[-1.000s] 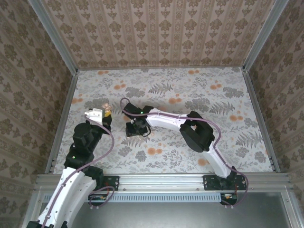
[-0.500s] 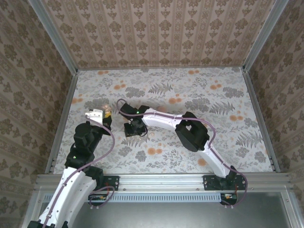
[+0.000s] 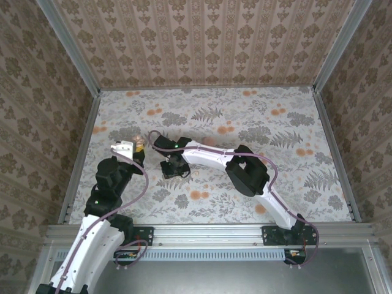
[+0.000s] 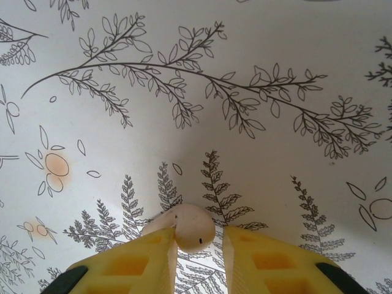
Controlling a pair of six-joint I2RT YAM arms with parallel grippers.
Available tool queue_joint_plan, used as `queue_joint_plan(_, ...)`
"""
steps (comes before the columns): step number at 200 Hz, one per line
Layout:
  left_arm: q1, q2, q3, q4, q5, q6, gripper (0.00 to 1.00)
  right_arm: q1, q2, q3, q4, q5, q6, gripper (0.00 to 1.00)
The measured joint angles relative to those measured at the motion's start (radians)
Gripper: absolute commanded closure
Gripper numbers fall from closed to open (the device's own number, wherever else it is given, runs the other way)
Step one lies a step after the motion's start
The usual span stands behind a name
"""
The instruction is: Insert the wireless bluetooth earbuds into the charging case
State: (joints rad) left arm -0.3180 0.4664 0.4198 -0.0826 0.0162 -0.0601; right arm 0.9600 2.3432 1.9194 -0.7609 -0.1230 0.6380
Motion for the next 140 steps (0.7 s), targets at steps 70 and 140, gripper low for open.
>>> queue_joint_plan(70,0.006,0.005,0.000,0.000,0.013,0.000,1.00,0.000,0.069,0.124,-0.059,0.007,-0.079,0.70)
queue_joint_plan(140,0.006,0.011,0.000,0.000,0.014,0.000,1.00,-0.001,0.076,0.138,-0.083,0.007,-0.110,0.78)
